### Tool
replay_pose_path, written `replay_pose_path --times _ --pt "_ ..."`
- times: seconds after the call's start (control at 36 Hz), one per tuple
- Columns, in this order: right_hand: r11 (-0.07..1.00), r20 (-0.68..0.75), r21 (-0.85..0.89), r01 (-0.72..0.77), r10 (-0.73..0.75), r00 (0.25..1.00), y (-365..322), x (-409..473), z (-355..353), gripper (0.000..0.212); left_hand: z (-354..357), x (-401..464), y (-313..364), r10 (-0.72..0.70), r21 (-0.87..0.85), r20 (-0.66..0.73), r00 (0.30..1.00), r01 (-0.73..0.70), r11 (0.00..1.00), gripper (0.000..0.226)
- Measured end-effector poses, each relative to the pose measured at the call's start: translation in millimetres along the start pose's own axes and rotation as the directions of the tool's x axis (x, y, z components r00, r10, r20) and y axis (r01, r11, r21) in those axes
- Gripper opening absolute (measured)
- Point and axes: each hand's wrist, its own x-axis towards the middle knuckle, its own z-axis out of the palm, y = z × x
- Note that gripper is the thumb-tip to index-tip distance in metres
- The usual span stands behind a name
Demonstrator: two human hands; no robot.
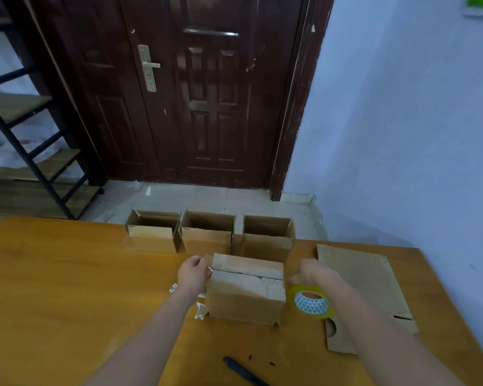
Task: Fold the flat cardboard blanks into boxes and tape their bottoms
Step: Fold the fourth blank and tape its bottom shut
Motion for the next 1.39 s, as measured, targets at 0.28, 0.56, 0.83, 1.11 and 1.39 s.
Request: replay_pose_path --times 0.28,0.56,0.83,1.11,1.39 --pt "0.999 0.002 0.044 -0.025 0.025 1.000 7 1 2 0.057 -5 8 -10 -0.045 0.098 0.051 0.998 0.040 0.994 0.027" --pt "0.995 0.027 0.086 -0.043 0.041 0.999 7 4 4 0.056 -10 17 -18 -0.108 0.141 0.201 0.974 0.080 0.987 0.025" --pt "0.991 0.033 0.132 -0.007 0.003 0.999 -2 7 10 0.043 5 26 -21 -0.175 0.269 0.069 0.982 0.150 0.951 0.037" --pt "0.992 0.055 0.127 0.014 -0.021 0.998 2 12 13 0.052 13 29 -33 -0.175 0.330 0.067 0.982 0.144 0.933 0.034" --pt "0.997 0.044 0.077 0.032 -0.035 0.998 -1 13 12 0.040 14 30 -25 0.184 0.507 0.006 0.983 -0.161 0.847 0.005"
